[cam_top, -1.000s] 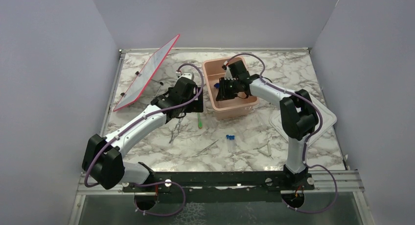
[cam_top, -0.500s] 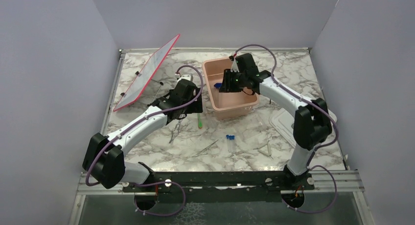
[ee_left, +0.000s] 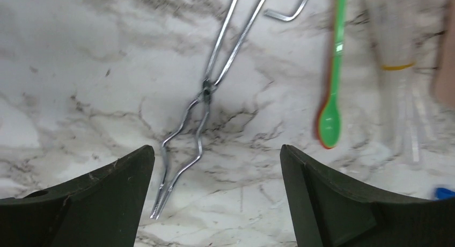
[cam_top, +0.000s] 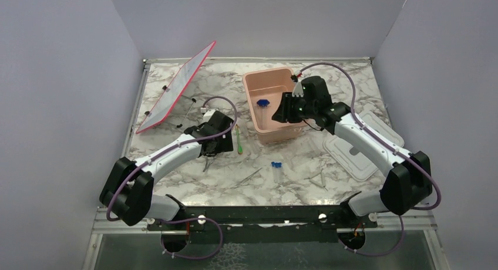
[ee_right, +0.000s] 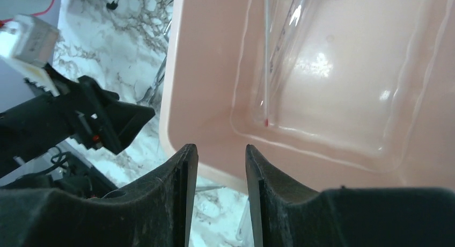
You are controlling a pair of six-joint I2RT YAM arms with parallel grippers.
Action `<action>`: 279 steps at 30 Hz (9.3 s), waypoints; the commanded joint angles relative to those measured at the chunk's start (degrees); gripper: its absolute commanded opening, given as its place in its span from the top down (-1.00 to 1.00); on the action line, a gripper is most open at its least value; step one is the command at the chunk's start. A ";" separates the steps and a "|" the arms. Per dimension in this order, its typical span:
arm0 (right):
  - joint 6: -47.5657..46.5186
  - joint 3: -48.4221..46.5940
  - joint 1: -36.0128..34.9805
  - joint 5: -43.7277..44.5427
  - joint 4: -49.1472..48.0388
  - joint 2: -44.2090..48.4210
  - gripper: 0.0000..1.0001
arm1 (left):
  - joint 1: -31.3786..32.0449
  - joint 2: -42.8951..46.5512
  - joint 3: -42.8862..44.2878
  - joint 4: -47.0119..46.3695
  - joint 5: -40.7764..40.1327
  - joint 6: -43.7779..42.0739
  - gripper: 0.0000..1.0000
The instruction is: Organize the chemistry lab equipment
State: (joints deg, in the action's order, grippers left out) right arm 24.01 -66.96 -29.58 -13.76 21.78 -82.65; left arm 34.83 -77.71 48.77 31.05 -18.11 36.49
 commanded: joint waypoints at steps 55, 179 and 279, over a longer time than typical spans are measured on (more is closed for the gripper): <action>6.27 7.87 -0.34 -3.91 -9.03 6.42 0.30 | -0.67 -4.96 -5.47 9.46 10.04 4.79 0.24; -12.52 -23.35 2.75 16.08 5.12 -35.36 0.51 | -0.72 12.02 2.60 -19.03 20.26 -18.04 -0.62; 15.10 6.02 1.28 -29.41 -31.72 2.14 -0.51 | -1.34 6.13 7.16 -42.47 36.54 13.44 0.67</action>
State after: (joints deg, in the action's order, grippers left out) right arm 35.57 -58.92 -27.64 -41.06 -5.80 -78.89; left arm 33.69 -71.00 55.81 -7.57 16.58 47.27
